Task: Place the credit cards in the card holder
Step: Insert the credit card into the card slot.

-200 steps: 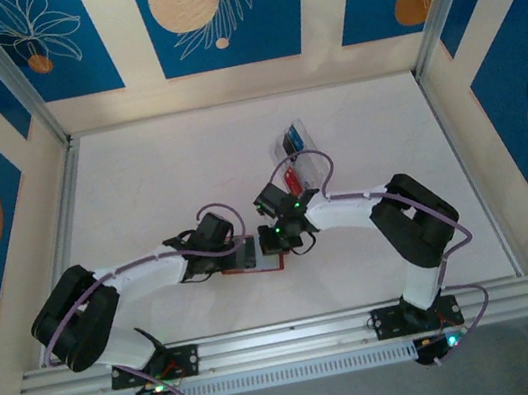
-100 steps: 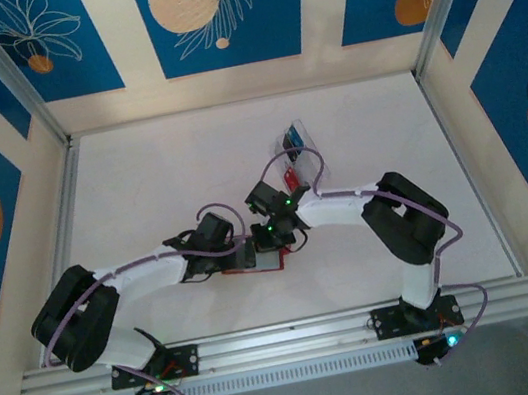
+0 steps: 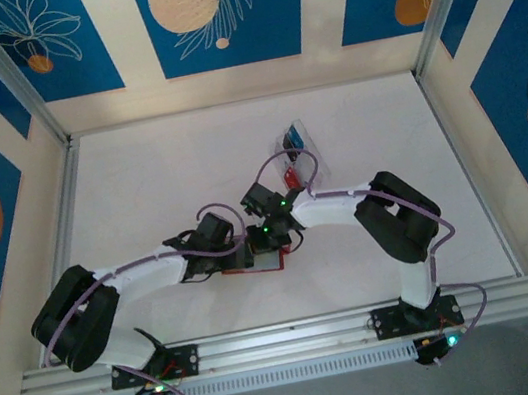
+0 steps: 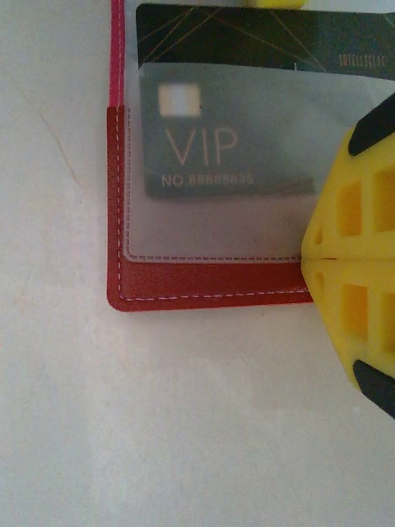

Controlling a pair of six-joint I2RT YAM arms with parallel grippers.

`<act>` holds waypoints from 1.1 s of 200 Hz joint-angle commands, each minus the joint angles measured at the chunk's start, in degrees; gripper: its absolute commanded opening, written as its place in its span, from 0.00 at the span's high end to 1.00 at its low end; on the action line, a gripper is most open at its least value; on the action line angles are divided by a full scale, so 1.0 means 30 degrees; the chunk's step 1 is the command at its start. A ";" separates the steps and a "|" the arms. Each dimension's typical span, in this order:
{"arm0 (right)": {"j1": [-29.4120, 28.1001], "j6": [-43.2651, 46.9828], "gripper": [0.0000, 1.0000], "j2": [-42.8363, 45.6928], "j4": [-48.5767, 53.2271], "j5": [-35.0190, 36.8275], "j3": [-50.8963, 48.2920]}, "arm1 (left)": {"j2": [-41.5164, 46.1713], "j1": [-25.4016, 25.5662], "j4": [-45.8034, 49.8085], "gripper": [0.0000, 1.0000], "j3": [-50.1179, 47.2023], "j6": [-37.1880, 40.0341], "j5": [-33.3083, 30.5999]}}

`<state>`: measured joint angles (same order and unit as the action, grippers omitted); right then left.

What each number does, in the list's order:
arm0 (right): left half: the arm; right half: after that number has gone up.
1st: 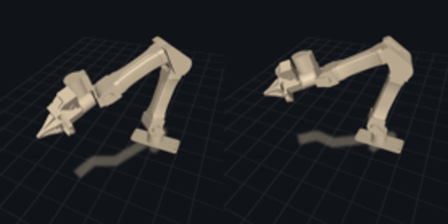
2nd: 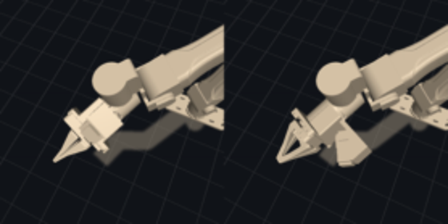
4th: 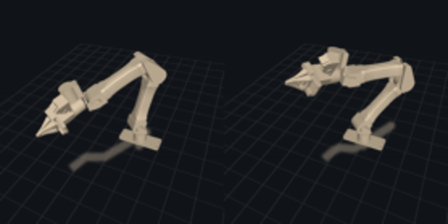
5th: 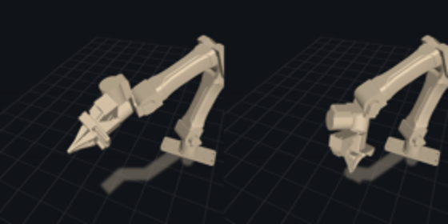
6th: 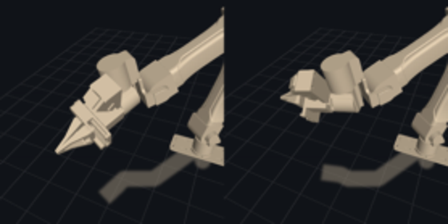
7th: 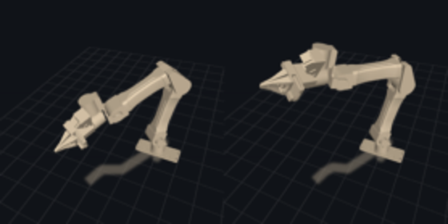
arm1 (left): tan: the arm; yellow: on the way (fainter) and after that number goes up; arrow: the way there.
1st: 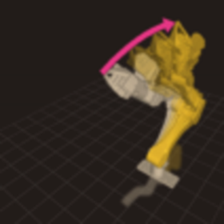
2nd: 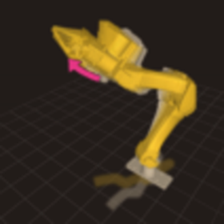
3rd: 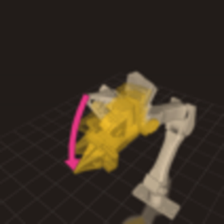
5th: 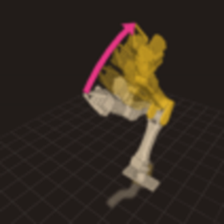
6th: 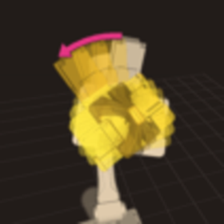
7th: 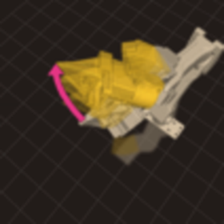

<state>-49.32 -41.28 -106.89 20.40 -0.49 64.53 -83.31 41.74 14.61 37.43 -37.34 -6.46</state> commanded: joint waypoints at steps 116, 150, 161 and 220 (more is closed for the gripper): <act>-0.0707 -0.1297 0.99 -0.1525 -0.1391 -0.0647 0.0282 | 0.1206 -0.0216 0.0676 0.81 -0.0885 -0.0489 0.0570; -0.0478 -0.1296 0.99 -0.1592 -0.1060 -0.0507 0.0030 | 0.3013 -0.0659 0.1590 0.80 -0.1306 -0.0966 -0.0087; -0.0464 -0.1296 0.99 -0.1629 -0.0975 -0.0481 0.0022 | 0.3319 -0.0905 0.1766 0.82 -0.1494 -0.1029 -0.0190; -0.0492 -0.1073 0.99 -0.1630 -0.0492 -0.0437 0.0341 | 0.1693 -0.1452 0.1026 1.00 -0.1456 -0.0372 0.0590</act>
<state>-50.28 -44.10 -109.71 17.17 -1.74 66.04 -75.53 37.87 17.96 33.34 -39.72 -6.07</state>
